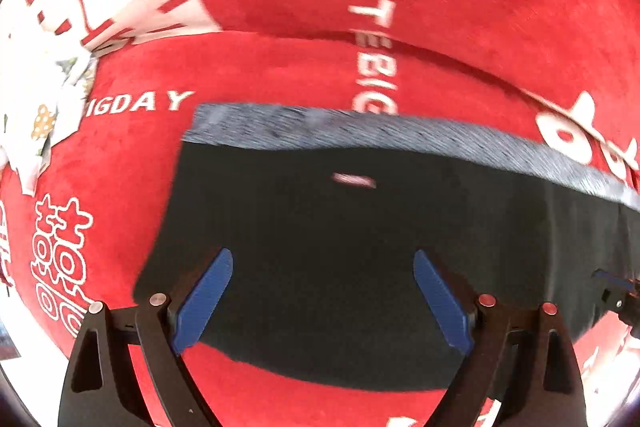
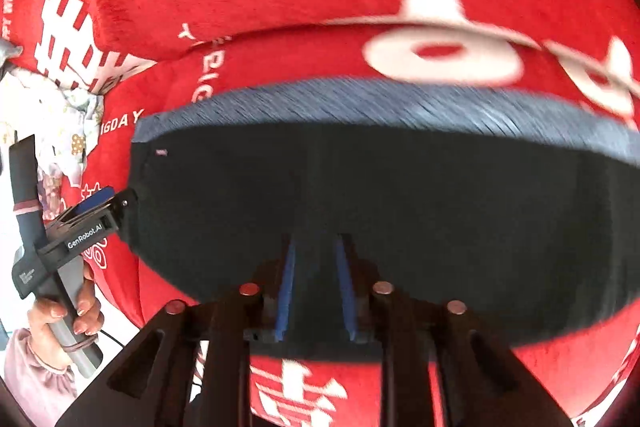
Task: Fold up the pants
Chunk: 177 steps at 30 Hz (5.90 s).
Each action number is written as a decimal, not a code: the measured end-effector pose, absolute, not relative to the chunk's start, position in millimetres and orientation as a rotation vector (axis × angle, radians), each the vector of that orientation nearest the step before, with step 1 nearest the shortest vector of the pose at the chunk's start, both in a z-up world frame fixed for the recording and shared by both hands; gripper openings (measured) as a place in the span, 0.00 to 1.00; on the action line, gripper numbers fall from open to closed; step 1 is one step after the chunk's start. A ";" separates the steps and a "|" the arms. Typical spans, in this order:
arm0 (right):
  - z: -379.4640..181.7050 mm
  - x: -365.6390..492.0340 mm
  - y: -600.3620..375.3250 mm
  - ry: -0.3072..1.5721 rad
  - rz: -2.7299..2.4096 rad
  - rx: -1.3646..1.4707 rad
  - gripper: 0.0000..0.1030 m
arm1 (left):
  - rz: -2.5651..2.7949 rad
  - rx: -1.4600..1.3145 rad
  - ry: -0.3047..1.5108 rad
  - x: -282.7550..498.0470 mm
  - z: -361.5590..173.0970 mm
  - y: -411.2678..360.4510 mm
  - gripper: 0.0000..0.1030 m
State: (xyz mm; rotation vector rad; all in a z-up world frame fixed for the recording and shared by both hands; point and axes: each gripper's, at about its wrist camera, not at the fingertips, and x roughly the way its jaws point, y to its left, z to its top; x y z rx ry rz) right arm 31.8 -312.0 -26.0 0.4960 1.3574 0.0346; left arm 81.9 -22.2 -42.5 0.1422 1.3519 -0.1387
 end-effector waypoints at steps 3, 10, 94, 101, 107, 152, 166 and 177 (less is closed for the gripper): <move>-29.2 14.2 -321.9 1.356 0.027 0.524 0.34 | -0.179 0.188 1.356 71.2 -42.1 -45.0 0.90; -42.4 -7.7 -332.6 1.374 0.023 0.563 0.34 | -0.239 0.246 1.386 50.2 -46.8 -85.8 0.90; -79.3 -203.8 -708.0 0.485 -0.114 1.545 0.13 | -0.319 0.308 1.306 13.4 -54.9 -498.4 0.64; -15.2 -162.5 -681.4 0.575 -0.016 1.218 0.13 | -0.362 0.360 1.243 -7.4 -69.3 -511.8 0.64; 24.6 -132.3 -633.0 0.686 0.043 0.924 0.13 | -0.465 0.301 1.279 5.2 -69.7 -496.3 0.64; -92.1 -135.4 -498.6 1.023 -0.069 1.362 0.53 | -0.802 -0.030 1.570 34.4 -44.7 -283.4 0.68; -120.3 -165.8 -510.3 0.897 -0.062 1.627 0.53 | -0.833 -0.005 1.507 38.5 -30.0 -304.9 0.62; -123.9 -161.1 -512.5 0.849 -0.024 1.672 0.48 | -0.881 -0.061 1.553 42.2 -40.6 -306.0 0.34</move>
